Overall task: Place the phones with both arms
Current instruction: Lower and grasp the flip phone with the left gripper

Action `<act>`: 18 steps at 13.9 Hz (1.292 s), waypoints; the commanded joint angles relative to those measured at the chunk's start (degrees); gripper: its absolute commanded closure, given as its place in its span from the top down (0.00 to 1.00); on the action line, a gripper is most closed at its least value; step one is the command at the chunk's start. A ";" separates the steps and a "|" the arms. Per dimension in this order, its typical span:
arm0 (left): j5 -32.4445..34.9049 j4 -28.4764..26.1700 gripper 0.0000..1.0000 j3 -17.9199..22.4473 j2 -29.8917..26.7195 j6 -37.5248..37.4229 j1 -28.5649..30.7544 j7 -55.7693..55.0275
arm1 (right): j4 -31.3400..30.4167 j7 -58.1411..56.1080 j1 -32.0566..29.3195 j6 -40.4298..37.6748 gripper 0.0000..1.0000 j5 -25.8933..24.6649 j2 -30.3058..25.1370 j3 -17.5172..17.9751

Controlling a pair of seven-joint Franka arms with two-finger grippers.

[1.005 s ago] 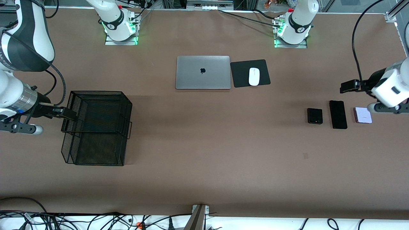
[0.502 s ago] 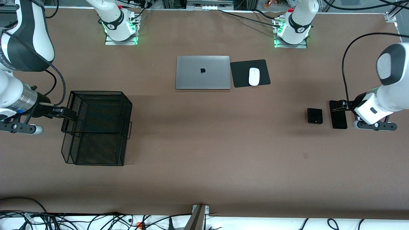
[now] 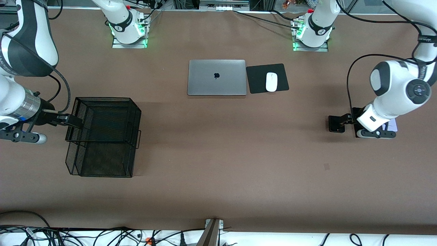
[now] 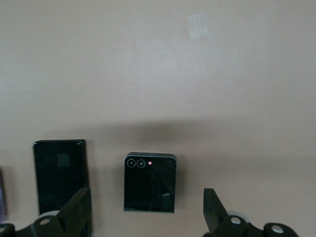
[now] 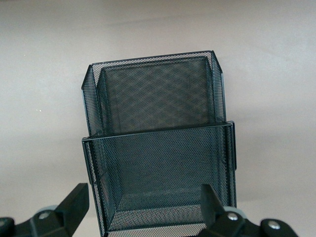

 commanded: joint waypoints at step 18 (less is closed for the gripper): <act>0.91 -8.69 0.64 -0.30 12.44 26.24 2.46 3.58 | 0.10 -0.97 -0.59 -0.49 1.00 0.87 -0.02 0.34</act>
